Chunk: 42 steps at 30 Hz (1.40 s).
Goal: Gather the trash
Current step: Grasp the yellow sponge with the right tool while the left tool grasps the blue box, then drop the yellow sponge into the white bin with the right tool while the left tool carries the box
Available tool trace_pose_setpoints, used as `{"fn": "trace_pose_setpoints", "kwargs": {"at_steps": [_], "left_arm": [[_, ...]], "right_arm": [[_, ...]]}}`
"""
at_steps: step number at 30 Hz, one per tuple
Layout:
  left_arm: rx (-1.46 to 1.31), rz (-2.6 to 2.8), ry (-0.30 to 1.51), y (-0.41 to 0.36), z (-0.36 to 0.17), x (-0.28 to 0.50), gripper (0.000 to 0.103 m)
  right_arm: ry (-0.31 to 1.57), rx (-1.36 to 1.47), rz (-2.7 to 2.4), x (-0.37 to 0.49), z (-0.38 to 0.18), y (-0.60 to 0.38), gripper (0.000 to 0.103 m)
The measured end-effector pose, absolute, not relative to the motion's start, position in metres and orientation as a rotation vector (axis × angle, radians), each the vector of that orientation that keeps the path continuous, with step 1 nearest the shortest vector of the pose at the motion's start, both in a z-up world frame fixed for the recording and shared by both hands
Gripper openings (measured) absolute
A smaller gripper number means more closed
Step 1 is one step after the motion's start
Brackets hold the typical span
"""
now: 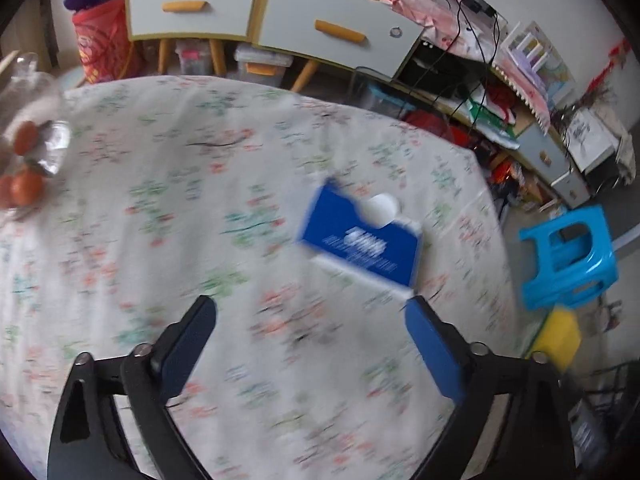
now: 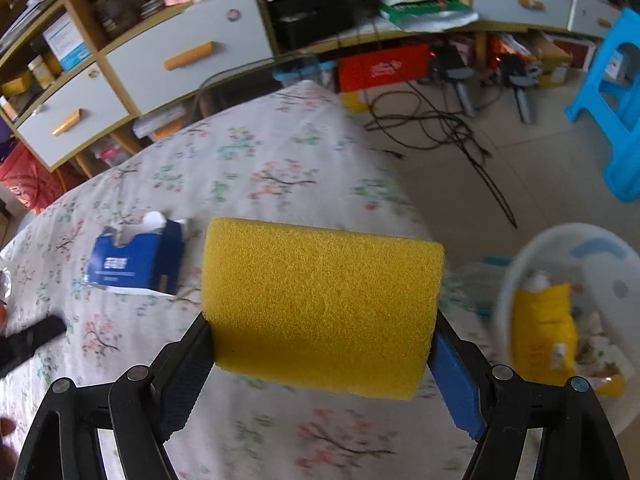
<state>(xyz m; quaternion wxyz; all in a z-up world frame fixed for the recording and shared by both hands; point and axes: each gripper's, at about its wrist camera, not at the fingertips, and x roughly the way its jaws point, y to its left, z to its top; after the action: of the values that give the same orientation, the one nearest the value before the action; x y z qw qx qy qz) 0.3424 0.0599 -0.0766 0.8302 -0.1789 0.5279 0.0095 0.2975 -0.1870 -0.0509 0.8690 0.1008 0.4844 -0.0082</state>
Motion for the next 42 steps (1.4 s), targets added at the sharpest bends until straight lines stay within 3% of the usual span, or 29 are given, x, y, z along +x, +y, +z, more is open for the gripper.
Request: {"fn": "trace_pose_setpoints", "kwargs": {"at_steps": [13, 19, 21, 22, 32, 42], "left_arm": [[-0.499, 0.175, 1.104, 0.030, -0.104, 0.404, 0.090], [-0.394, 0.202, 1.102, 0.019, -0.110, 0.405, 0.076], [-0.355, 0.195, 1.111, 0.019, -0.110, 0.399, 0.056], [-0.326, 0.182, 1.114, 0.018, -0.109, 0.395, 0.055], [-0.232, 0.018, 1.158, 0.021, -0.104, 0.326, 0.053], [-0.187, -0.157, 1.097, -0.004, -0.063, 0.255, 0.053]], "right_arm": [[1.022, 0.221, -0.046, 0.272, -0.040, -0.252, 0.084], [1.028, 0.194, -0.044, 0.262, -0.039, -0.264, 0.084], [1.028, 0.179, -0.042, 0.259, -0.038, -0.266, 0.084], [1.027, 0.169, -0.042, 0.257, -0.037, -0.267, 0.084], [1.010, 0.163, -0.017, 0.242, -0.024, -0.266, 0.084], [1.010, 0.198, 0.011, 0.218, -0.012, -0.271, 0.084]]}}
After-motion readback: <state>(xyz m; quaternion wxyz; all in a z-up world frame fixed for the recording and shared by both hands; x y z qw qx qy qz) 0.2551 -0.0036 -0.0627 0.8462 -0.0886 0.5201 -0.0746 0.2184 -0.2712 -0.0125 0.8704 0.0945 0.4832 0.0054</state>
